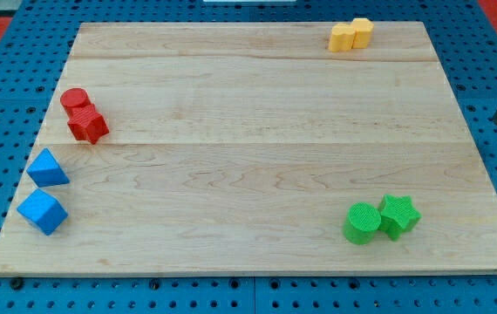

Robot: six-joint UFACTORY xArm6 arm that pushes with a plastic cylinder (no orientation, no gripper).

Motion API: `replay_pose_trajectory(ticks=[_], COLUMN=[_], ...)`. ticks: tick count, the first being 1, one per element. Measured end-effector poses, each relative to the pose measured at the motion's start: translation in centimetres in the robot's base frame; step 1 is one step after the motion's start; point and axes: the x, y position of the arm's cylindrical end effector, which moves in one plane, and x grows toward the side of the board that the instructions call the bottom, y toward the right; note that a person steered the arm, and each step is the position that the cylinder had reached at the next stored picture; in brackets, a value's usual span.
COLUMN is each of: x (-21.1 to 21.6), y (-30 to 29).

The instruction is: Separate the green star and green circle

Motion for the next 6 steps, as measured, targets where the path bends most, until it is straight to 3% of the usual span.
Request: replay_pose_trajectory(ticks=[2, 4, 5, 6], x=[1.3, 16.3, 16.4, 14.8], y=[0.0, -8.8, -18.3, -24.3])
